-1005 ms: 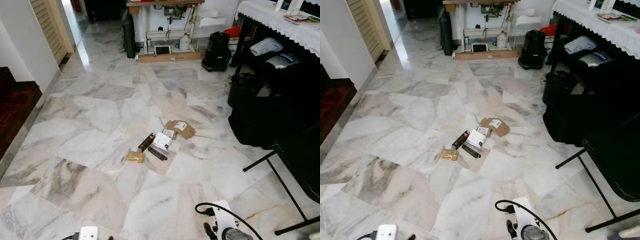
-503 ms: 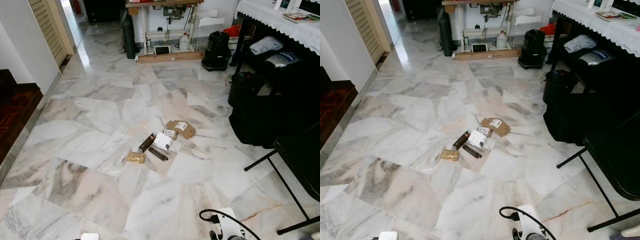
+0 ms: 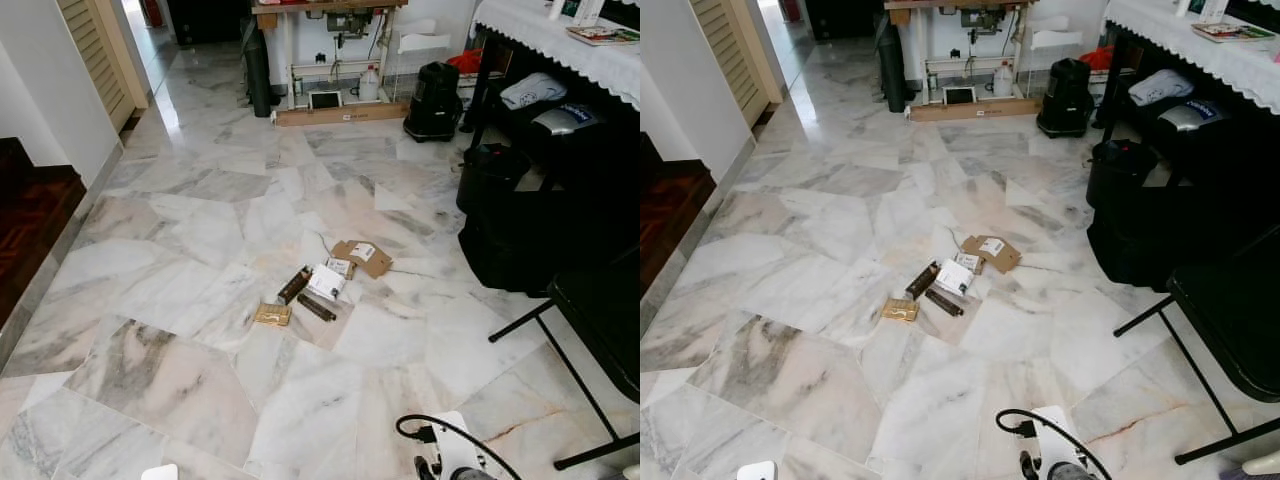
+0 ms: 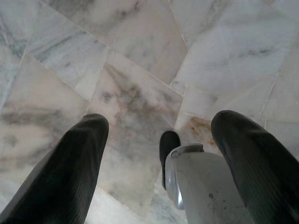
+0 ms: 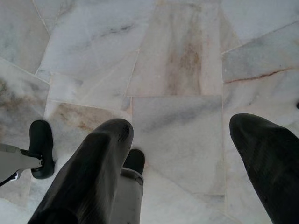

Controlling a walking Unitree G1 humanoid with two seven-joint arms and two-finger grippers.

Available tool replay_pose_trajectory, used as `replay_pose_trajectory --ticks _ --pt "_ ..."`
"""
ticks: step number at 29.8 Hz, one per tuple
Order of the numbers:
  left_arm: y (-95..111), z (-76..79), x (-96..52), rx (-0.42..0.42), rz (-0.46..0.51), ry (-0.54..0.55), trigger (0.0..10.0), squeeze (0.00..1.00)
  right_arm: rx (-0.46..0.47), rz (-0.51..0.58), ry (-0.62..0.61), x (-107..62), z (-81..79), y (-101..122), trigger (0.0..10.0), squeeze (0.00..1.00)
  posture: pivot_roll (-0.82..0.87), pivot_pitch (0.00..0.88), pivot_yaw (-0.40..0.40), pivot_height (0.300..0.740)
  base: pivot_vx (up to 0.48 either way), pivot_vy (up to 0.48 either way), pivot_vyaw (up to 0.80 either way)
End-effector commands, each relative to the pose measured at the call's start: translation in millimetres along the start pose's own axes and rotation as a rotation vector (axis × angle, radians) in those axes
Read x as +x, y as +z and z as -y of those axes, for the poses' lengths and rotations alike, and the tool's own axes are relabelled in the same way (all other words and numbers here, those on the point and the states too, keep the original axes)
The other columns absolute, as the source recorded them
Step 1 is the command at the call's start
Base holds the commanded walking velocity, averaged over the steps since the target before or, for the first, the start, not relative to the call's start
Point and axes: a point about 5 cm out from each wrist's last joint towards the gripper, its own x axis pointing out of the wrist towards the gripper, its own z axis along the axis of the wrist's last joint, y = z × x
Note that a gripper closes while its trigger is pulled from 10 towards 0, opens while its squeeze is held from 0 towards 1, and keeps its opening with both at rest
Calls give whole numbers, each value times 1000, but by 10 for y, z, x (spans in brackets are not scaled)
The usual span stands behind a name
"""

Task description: Sweep floor

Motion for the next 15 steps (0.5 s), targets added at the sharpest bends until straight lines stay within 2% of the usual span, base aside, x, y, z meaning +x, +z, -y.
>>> replay_pose_trajectory --ticks 1,15 --pt "-68 -49 -26 -32 -25 22 10000 0 1 16 8 6 -26 54 10000 0 -198 0 36 740 0 0 -431" --pt "-26 -40 -11 -50 -7 21 10000 0 -19 3 10 4 -15 34 10000 0 -201 0 33 740 0 0 -786"
